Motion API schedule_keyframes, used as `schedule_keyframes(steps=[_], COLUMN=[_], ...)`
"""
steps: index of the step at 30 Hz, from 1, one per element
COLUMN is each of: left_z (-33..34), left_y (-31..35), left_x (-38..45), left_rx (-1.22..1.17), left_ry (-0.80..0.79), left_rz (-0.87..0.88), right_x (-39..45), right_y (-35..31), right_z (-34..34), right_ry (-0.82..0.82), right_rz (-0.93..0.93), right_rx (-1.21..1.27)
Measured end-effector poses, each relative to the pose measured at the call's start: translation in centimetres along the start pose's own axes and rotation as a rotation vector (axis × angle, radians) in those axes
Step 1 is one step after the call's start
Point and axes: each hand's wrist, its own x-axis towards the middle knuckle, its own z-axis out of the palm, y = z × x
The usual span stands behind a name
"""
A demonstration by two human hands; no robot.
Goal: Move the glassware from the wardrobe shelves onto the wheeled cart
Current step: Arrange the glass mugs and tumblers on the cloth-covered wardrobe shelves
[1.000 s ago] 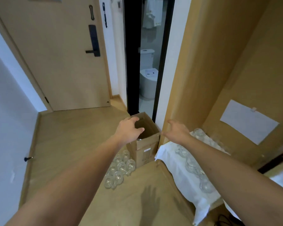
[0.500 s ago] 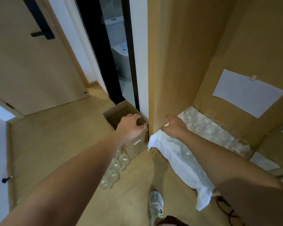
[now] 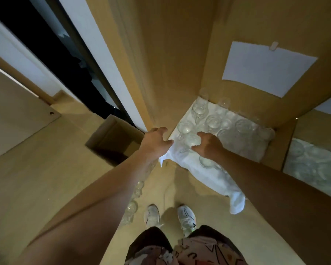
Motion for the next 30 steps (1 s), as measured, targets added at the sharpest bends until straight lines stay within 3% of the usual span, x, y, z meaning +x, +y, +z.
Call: schedule_keyframes(steps=[16, 30], left_z=[2.2, 8.2], left_y=[-0.1, 0.8], left_x=[8.6, 9.0], left_rx=[0.163, 0.222], left_ry=[-0.302, -0.451], left_rz=[0.373, 0.452], right_x=[-3.5, -5.4], right_y=[1.2, 5.1], right_z=[5.7, 10.8], right_ry=[0.162, 0.219], right_rz=[0.521, 0.702], right_rx=[0.262, 0.452])
